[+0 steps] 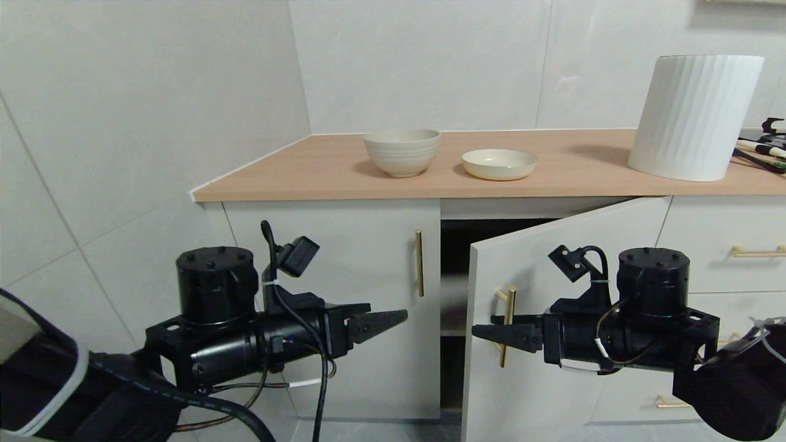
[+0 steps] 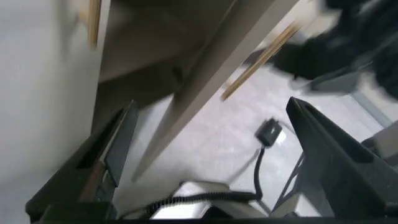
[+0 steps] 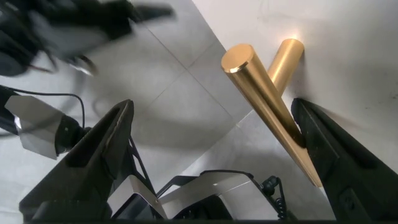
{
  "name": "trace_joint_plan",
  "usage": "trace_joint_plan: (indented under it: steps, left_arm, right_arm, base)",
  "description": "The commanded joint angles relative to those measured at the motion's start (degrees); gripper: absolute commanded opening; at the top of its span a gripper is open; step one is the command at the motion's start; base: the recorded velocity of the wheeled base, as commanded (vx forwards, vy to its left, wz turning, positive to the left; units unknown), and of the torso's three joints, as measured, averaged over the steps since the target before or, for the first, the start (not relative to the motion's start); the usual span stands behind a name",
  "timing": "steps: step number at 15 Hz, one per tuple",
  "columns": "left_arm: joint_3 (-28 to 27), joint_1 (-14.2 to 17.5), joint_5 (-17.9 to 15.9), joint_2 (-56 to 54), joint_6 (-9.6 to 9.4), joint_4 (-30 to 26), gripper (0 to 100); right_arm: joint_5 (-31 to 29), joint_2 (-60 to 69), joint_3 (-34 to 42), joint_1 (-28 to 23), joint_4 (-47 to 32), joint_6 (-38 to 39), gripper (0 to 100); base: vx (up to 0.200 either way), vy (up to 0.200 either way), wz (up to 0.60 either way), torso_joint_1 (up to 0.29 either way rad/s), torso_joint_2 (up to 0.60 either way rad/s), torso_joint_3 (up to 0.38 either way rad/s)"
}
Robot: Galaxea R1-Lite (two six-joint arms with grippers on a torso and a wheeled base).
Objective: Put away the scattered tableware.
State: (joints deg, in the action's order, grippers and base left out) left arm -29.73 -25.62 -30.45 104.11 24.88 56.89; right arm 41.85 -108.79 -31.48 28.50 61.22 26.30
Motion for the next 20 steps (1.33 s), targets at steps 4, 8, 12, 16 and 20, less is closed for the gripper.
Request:
trace_joint_plan:
  steps: [4,8,12,16,20]
  left_arm:
    - [-1.1,-3.6,2.9,7.7,-0.18,1.3,0]
    - [-10.3,-4.6,3.3,13.7,-0.45,2.5,0]
    - [-20.5,-7.8,4.0,22.7,-0.71,3.1,0]
    - [-23.9,-9.4,9.9,31.3,-5.02,12.9,0]
    - [-24.3,-11.1,10.1,31.2,-5.02,16.0,0]
  right_arm:
    - [-0.1,-0.5,0.4,0.6,-0.3,0.0,100]
    - [-0.1,-1.1,0.5,0.6,-0.3,0.0,100]
    - [-0.2,-1.1,1.0,0.7,-0.2,-0.3,100]
    - [-0.3,-1.2,1.8,0.7,-0.2,-1.9,100]
    - [-0.4,-1.1,1.7,0.3,-0.2,-3.3,100]
  base:
    - [0.000,0.000,0.00,0.000,0.00,0.000]
    - [0.000,0.000,0.00,0.000,0.00,0.000]
    - [0.000,0.000,0.00,0.000,0.00,0.000]
    - [0.000,0.000,0.00,0.000,0.00,0.000]
    - [0.000,0.000,0.00,0.000,0.00,0.000]
